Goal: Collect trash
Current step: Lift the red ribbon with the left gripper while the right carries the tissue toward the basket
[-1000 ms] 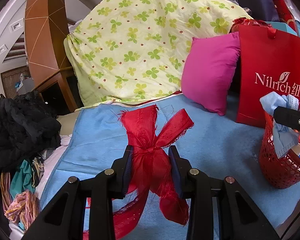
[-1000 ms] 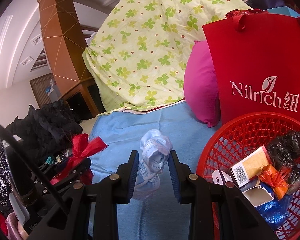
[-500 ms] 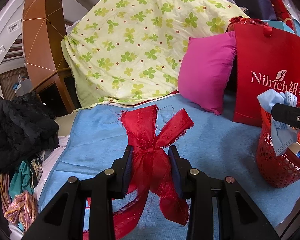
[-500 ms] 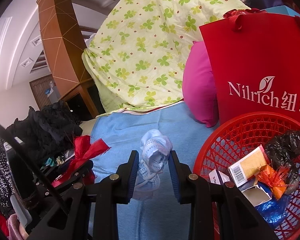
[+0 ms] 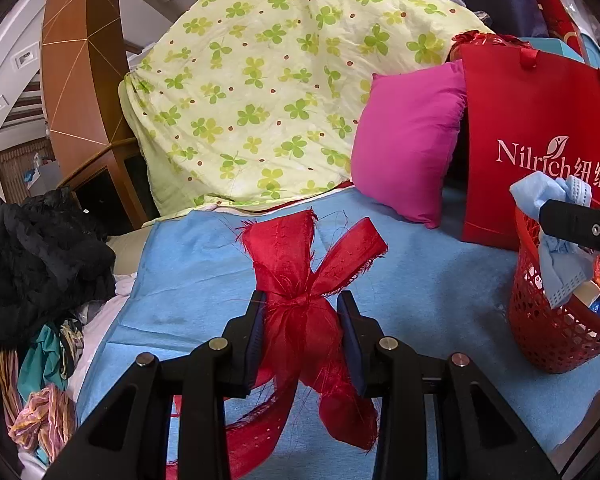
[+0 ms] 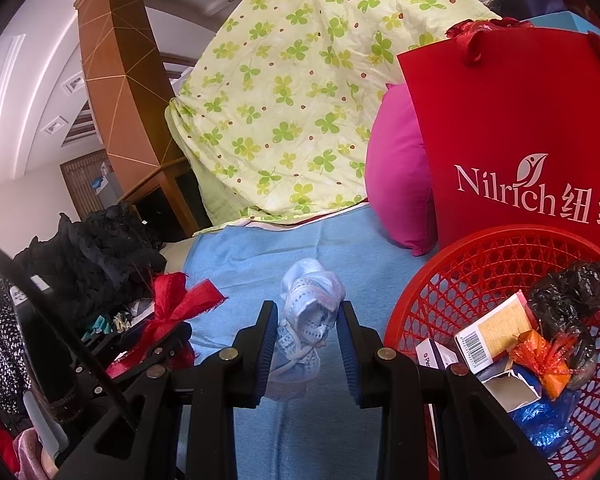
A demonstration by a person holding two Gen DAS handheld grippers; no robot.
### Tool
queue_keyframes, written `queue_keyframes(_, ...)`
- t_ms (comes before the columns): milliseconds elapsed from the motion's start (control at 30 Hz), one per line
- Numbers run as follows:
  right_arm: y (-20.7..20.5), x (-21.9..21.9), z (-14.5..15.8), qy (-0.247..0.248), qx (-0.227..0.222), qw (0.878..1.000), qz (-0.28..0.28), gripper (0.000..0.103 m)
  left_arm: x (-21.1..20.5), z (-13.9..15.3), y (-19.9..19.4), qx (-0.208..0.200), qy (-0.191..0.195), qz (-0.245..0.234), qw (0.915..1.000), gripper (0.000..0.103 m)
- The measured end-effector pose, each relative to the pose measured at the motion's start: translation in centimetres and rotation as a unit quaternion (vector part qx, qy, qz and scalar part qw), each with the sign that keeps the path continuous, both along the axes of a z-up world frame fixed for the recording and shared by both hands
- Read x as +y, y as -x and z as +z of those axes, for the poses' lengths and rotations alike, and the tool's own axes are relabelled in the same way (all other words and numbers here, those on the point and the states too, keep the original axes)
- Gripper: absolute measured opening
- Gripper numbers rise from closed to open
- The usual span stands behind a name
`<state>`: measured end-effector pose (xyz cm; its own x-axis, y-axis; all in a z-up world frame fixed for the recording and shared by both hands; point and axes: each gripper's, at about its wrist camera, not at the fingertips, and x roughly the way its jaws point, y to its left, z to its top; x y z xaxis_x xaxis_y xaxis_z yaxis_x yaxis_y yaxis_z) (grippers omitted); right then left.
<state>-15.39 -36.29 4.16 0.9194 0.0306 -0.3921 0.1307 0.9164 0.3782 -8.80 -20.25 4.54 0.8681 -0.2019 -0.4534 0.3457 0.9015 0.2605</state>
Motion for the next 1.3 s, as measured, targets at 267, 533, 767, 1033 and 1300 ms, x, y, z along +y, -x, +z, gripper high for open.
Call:
queue_keyframes(267,0.4,-0.1,0.1,0.0,-0.003,1.0,-0.001,0.033,0.2,-0.1,0.2,0.0,-0.002,-0.007,1.0,0.037)
queue_keyframes(533,0.9,-0.3,0.2,0.001,-0.006,1.0,-0.004,0.032,0.1,-0.2,0.3,0.001,-0.003,-0.013,0.9999,0.037)
queue_keyframes(767,1.5,-0.5,0.3,-0.001,-0.008,1.0,-0.009,0.032,-0.1,-0.4,0.0,0.006,-0.006,-0.017,0.9998,0.037)
queue_keyframes(1033,2.0,-0.7,0.4,-0.001,-0.009,1.0,-0.013,0.032,-0.4,-0.7,0.0,0.008,-0.009,-0.02,0.9997,0.037)
queue_keyframes(1300,2.5,-1.1,0.5,-0.003,-0.01,1.0,-0.019,0.032,-0.9,-1.1,0.0,0.01,-0.013,-0.025,0.9995,0.037)
